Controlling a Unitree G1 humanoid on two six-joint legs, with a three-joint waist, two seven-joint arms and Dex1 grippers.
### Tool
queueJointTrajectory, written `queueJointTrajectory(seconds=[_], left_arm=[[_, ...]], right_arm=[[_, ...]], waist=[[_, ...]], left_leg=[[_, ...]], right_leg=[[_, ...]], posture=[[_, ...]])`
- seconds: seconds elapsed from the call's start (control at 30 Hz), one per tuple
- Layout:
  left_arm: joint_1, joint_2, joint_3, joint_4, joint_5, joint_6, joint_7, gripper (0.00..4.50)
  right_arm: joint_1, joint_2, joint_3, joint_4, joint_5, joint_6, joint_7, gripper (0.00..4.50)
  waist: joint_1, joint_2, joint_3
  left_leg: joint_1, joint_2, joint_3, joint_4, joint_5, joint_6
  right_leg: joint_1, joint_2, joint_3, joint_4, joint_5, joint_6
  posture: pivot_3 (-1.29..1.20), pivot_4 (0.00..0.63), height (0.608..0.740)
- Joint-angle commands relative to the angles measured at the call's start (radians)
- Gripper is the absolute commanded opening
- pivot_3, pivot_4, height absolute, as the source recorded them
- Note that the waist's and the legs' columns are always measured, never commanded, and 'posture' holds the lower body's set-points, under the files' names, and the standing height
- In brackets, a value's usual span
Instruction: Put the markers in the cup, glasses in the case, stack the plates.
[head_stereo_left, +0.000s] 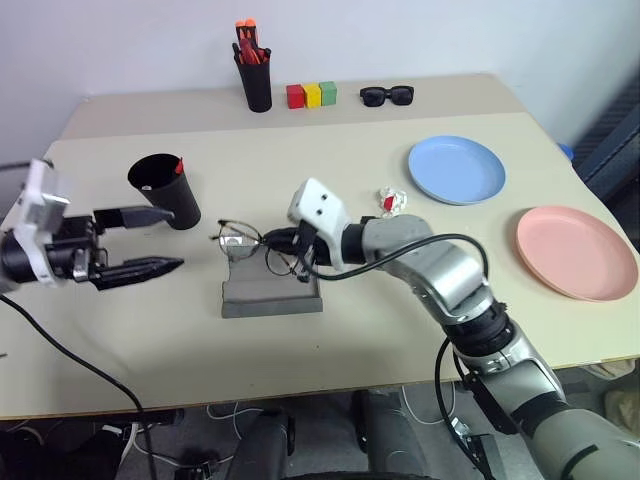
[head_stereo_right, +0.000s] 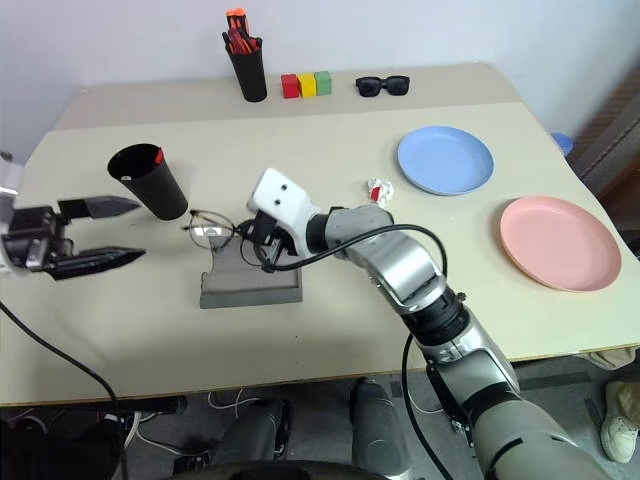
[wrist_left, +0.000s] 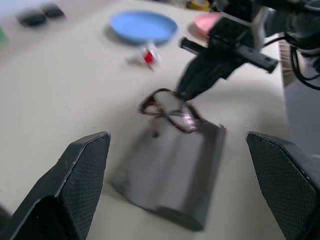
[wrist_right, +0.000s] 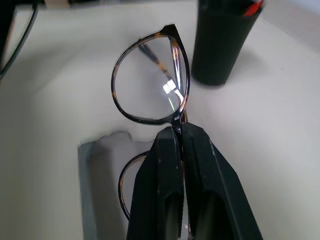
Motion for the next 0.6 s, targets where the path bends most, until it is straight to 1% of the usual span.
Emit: queueJointTrajectory(seconds=[0.03,0.17,0.3,0.43,0.53,0.6], left_arm=[[0.011,0.001,0.042,-0.076,-0.042,0.015,0.021,4.47],[0.079,0.001,0.052,-0.106,-0.041,0.013,0.008,4.47],[0.150,0.027,0.064,-0.113,-0.040,0.027,-0.027,4.47],[0.154,0.023,0.048,-0.112,-0.033,0.008,-0.034,4.47],[0.155,0.015,0.040,-0.118,-0.035,0.005,-0.029,4.47],[0.156,0.012,0.042,-0.121,-0.040,0.009,-0.027,4.47]], right_arm=[[0.009,-0.007,0.050,0.038,-0.083,-0.112,0.013,0.08],[0.032,-0.024,0.038,0.037,-0.091,-0.104,0.043,0.08],[0.043,-0.044,0.023,0.002,-0.081,-0.076,0.075,0.08],[0.033,-0.069,0.050,-0.021,-0.113,-0.059,0.095,0.08],[0.045,-0.056,0.066,-0.022,-0.124,-0.041,0.096,0.08],[0.061,-0.068,0.096,-0.032,-0.139,-0.037,0.112,0.08]], waist=[[0.002,0.000,0.000],[0.003,0.000,0.000],[0.002,0.000,0.000],[0.003,0.000,0.000],[0.003,0.000,0.000],[0.003,0.000,0.000]], left_leg=[[0.000,0.000,0.000,0.000,0.000,0.000],[0.000,0.000,0.000,0.001,0.000,0.000],[0.001,0.000,0.000,0.001,0.000,0.000],[0.001,0.000,0.000,0.001,0.000,0.000],[0.001,0.000,0.000,0.001,0.000,0.000],[0.001,0.000,0.000,0.001,0.000,0.000]], right_leg=[[0.000,0.000,0.000,0.000,0.000,0.000],[0.001,0.000,0.000,0.001,0.000,0.000],[0.001,0.000,0.000,0.001,-0.001,-0.001],[0.001,0.000,0.000,0.001,-0.001,-0.001],[0.001,0.000,0.000,0.001,-0.001,-0.001],[0.001,0.000,0.000,0.001,-0.001,-0.001]], posture=[[0.00,0.150,0.740],[0.00,0.150,0.740],[0.00,0.150,0.740],[0.00,0.150,0.740],[0.00,0.150,0.740],[0.00,0.150,0.740]])
